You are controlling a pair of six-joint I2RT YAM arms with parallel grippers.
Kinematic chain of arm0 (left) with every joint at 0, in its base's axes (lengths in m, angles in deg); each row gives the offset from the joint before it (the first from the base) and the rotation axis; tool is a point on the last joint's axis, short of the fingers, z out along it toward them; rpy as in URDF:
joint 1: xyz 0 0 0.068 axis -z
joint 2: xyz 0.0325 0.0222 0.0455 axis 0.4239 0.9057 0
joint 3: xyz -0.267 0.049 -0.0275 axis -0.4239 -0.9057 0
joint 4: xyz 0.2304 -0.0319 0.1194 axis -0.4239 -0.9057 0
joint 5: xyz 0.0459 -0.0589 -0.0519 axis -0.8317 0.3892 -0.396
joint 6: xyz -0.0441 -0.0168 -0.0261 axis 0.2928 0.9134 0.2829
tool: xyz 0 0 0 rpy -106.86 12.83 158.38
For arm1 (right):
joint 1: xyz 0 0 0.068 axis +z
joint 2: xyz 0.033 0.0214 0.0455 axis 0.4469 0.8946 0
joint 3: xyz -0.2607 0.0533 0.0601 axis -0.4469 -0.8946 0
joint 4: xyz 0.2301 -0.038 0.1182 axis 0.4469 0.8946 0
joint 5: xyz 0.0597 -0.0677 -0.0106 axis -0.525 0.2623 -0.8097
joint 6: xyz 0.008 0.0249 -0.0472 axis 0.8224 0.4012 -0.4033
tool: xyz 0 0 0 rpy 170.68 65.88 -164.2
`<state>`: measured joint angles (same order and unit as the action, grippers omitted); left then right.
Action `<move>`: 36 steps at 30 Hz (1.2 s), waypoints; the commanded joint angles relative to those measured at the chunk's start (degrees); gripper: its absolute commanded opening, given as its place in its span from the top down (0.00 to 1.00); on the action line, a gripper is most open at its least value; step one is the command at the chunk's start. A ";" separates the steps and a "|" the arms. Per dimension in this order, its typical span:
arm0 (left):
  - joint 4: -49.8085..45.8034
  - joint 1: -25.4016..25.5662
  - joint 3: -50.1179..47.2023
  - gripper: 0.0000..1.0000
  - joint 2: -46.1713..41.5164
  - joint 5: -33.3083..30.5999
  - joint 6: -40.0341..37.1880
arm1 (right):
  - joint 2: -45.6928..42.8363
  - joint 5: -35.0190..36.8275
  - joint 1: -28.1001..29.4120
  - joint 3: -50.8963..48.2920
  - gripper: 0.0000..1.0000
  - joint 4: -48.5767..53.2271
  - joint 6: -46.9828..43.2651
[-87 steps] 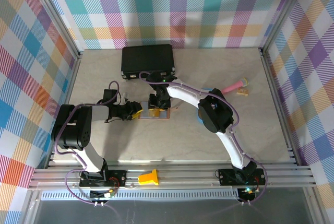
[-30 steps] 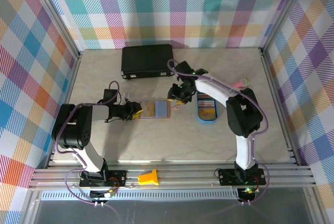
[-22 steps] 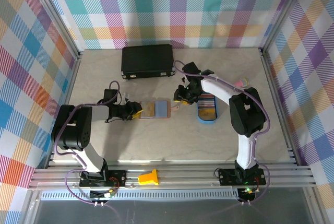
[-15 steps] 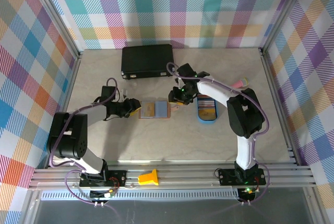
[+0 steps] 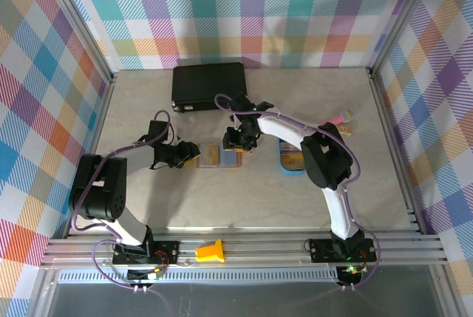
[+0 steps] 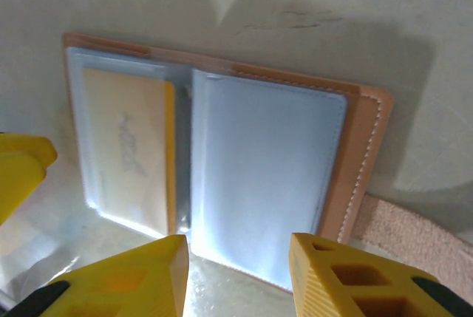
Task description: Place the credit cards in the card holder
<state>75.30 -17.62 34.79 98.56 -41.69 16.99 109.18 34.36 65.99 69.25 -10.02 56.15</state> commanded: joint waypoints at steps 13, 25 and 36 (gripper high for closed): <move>3.40 2.45 2.04 0.51 2.24 0.06 -1.35 | 4.34 -1.11 -0.24 4.39 0.58 3.93 0.61; 2.34 3.22 3.18 0.51 2.91 -2.80 -3.51 | 4.48 -2.24 -0.79 3.16 0.58 3.06 1.47; 1.99 3.96 3.66 0.50 3.47 -3.56 -3.53 | 1.69 1.70 -1.40 1.41 0.57 2.24 1.44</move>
<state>78.26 -14.16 37.15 101.29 -44.68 14.63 112.68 34.25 65.16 71.70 -8.25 57.27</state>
